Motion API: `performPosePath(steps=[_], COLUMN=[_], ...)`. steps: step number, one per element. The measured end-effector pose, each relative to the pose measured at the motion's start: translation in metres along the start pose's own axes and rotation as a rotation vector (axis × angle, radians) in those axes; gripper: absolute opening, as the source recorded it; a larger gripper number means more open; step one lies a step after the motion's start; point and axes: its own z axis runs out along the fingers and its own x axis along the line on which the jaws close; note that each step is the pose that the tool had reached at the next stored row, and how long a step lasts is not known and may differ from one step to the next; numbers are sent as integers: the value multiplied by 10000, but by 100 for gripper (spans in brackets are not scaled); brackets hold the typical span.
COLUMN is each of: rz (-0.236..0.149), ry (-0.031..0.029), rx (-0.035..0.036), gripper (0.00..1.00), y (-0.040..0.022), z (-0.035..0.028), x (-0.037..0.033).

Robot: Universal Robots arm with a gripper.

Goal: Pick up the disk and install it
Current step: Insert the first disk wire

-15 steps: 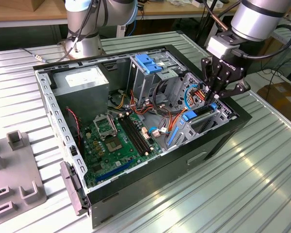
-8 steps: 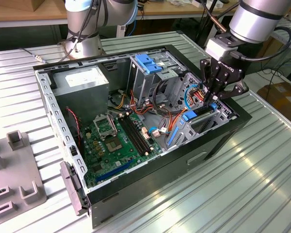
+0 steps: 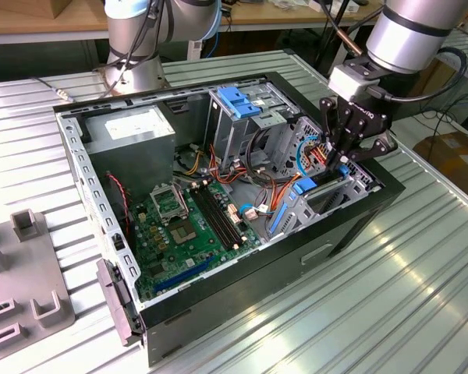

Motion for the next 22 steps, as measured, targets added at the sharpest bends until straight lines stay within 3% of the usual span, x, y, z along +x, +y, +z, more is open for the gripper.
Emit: performPosePath(steps=[12,18,20,22], rz=[0,0,0,0], ry=[-10,-13,-12,-11], rx=[0,0,1,2], gripper=[16,16,24,24], y=[1,1,1,1], z=[72,76,68,45], x=[-3,-3,-3,-2])
